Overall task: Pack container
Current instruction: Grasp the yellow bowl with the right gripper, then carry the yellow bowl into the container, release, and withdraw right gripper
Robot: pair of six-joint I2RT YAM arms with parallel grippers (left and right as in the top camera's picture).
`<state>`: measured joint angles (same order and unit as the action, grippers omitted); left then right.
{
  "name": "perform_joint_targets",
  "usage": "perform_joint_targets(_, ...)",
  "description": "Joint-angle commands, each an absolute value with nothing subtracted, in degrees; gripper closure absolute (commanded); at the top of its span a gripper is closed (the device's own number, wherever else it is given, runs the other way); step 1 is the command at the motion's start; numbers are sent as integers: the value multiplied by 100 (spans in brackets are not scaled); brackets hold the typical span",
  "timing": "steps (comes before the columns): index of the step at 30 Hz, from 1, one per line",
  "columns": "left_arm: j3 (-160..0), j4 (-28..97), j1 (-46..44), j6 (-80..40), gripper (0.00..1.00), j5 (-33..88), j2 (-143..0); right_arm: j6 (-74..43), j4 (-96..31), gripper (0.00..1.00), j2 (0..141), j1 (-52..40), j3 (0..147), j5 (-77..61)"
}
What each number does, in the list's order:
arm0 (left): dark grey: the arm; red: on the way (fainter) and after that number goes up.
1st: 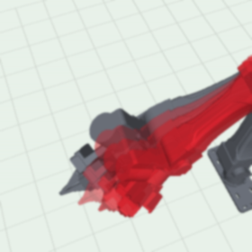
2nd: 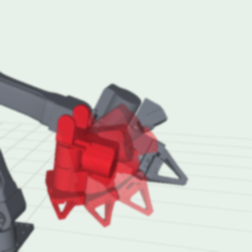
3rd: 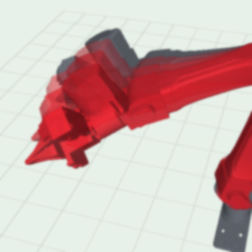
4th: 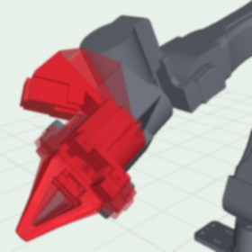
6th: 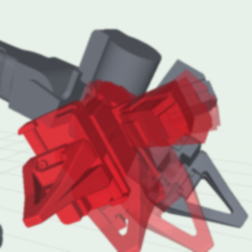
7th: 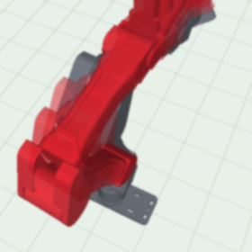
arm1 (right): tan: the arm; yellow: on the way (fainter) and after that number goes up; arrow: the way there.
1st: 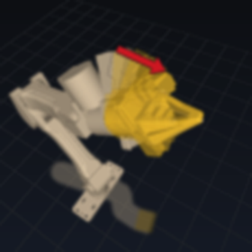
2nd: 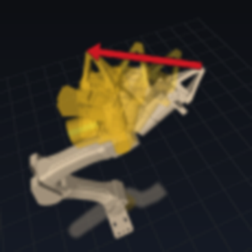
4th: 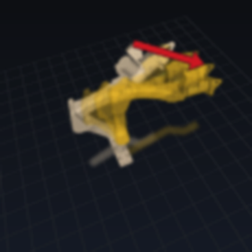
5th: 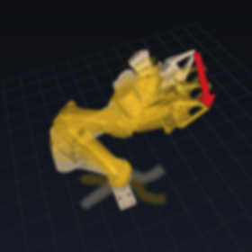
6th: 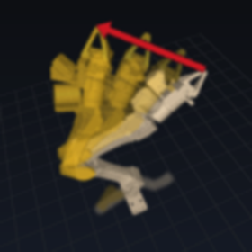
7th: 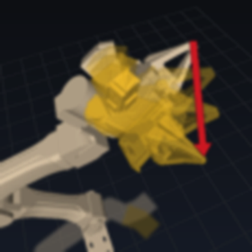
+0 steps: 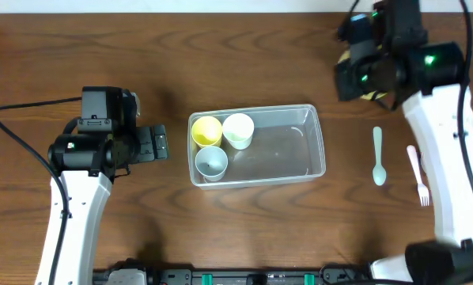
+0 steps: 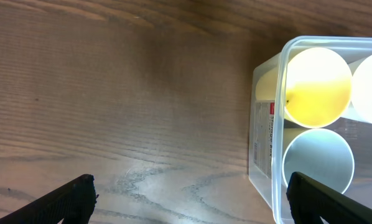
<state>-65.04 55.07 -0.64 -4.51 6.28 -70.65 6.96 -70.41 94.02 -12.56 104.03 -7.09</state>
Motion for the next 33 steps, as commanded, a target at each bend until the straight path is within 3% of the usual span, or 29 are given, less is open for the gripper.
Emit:
perform_joint_targets(1,-6508,5511,-56,-506,2,692,-7046,738,-7227,99,9572,-1809,10315,-840)
perform_joint_targets(13,-6508,5513,-56,-506,2,692,-7046,541,-6331,99,10040,-3146,8858,-834)
perform_joint_targets(27,-6508,5513,-56,-506,2,692,-7046,482,-5489,97,10639,-3035,7979,-84)
perform_joint_targets(29,-6508,5513,-56,-506,2,692,-7046,482,-5433,88,10641,-3015,7979,-84)
perform_joint_targets(31,-6508,5513,-56,-506,2,692,-7046,484,-5391,60,10641,-3017,7979,-84)
perform_joint_targets(33,-6508,5513,-56,-506,2,692,-7046,482,-5352,57,10641,-3017,7979,-84)
